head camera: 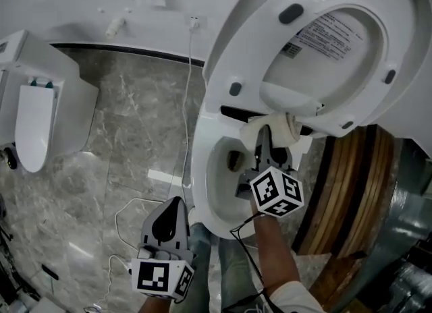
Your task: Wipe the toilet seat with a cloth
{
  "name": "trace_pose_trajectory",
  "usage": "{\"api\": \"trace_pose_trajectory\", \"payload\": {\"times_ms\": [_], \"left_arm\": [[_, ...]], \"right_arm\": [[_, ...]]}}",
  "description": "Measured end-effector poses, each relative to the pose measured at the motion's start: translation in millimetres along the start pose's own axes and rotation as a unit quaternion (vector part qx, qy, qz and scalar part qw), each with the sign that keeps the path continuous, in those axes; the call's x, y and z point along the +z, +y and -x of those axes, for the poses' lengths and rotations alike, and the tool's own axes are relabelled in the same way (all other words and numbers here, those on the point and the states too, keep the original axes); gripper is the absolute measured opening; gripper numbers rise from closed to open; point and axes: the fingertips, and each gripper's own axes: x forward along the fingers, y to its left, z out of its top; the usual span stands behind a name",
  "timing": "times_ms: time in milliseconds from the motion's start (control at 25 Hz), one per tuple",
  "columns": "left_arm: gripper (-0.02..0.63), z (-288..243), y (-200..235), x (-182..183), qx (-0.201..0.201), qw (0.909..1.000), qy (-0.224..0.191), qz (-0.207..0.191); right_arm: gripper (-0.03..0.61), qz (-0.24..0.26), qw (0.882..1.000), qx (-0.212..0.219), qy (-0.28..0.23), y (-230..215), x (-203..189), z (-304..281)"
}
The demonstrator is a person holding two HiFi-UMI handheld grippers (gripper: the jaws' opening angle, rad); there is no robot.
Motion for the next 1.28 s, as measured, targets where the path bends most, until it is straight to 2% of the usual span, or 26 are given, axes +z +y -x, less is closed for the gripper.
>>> {"api": "trace_pose_trajectory", "payload": {"times_ms": [320, 520, 760, 1080, 1280], "left_arm": [[-0.003, 26, 52, 8, 0.043, 0.9986, -0.017, 0.026], [-0.003, 39, 67, 24, 0.053, 0.9973, -0.033, 0.037], [-0.003, 49, 65, 60, 0.043, 0.9968, -0.060, 0.032], [-0.003, 57, 55, 98, 0.036, 0.9951, -0.084, 0.035], [-0.003, 59, 38, 114, 0.022, 0.9949, -0.092, 0.033]], "right_arm": [[0.101, -0.020, 1.000, 0.001, 0.004, 50, -6, -14], [0.103, -0.037, 0.999, -0.002, 0.007, 80, 5, -15], [0.103, -0.019, 1.000, 0.007, -0.008, 112, 36, -12], [0.103, -0.032, 0.999, 0.003, 0.031, 132, 52, -10], [0.101, -0.002, 0.999, 0.012, 0.033, 146, 77, -7]]}}
